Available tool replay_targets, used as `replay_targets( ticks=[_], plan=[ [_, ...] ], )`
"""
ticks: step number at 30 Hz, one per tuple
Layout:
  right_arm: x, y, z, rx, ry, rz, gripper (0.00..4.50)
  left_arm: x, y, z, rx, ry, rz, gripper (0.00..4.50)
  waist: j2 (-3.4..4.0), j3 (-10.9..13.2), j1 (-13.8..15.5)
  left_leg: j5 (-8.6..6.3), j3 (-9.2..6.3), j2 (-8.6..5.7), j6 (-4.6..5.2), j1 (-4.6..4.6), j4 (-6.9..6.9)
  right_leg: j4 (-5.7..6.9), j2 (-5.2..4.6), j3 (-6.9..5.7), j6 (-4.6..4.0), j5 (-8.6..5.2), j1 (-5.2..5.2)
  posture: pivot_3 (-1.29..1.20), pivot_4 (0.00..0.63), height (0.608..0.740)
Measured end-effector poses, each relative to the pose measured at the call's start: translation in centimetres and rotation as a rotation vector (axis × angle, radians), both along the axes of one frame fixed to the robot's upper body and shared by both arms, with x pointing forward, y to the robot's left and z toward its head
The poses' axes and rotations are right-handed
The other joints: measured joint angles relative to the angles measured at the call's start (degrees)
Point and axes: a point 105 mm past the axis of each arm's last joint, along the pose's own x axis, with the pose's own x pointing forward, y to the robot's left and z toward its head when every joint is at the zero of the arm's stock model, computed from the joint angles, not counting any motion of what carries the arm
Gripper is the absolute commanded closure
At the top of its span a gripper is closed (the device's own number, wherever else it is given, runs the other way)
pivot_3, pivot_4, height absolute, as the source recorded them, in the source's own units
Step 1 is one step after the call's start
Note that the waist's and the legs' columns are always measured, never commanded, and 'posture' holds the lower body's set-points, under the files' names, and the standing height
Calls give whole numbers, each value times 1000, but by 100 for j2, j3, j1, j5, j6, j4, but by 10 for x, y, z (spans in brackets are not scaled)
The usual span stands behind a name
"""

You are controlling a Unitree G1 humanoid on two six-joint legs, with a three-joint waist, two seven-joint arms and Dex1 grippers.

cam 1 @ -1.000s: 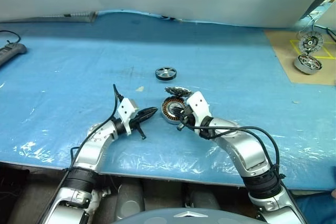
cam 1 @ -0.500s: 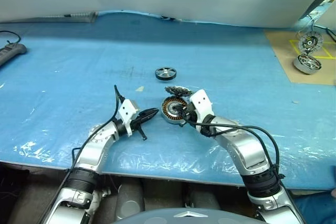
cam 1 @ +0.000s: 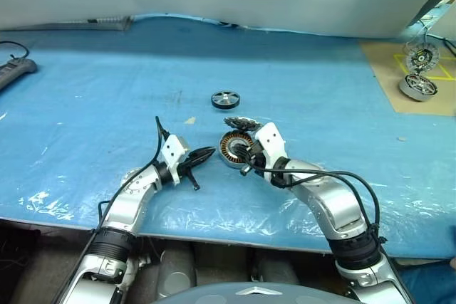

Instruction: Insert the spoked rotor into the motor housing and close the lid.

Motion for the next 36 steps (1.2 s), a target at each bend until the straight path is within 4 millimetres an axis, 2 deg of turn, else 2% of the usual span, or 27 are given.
replay_targets(
  ticks=[4,11,17,22,29,31,34,36],
  plan=[
    [-3,-22,10,53,-52,-42,4482,18,6,11,-5,-19,56,4500,0,0,21,0,0,-3,0,0,3,0,-6,-1,1,0,3,0,150,740],
    [-31,-62,-12,28,-78,-107,4482,64,12,29,1,11,158,4500,-1,0,5,0,-1,-6,1,-3,5,-1,-4,0,1,0,1,0,150,740],
    [-39,-80,-29,-14,-93,-185,4482,96,13,50,69,48,113,4500,-1,0,-6,0,-2,-9,1,-2,6,-4,-4,-1,1,0,1,0,150,740],
    [-35,-85,-33,-5,-113,-232,4482,106,12,42,112,154,51,4500,-1,0,22,0,-6,-8,1,-11,4,-9,-5,-5,1,0,2,0,150,740],
    [-28,-74,-34,10,-132,-238,4482,117,-1,61,163,122,9,4500,-3,1,30,0,-16,-9,1,-22,3,-18,-6,-13,1,1,2,0,150,740],
    [-27,-72,-33,17,-136,-232,4500,119,-5,65,182,114,3,4142,-3,1,27,0,-18,-9,1,-24,3,-18,-5,-15,1,1,2,0,150,740],
    [-26,-71,-32,22,-138,-231,3883,122,-6,70,206,107,6,3290,-3,1,30,0,-23,-9,1,-27,3,-18,-6,-20,1,1,2,0,150,740],
    [-26,-71,-32,23,-141,-234,3233,124,-7,73,224,91,18,2614,-3,1,31,0,-25,-10,1,-27,3,-18,-6,-20,1,1,3,0,150,740]
  ],
)
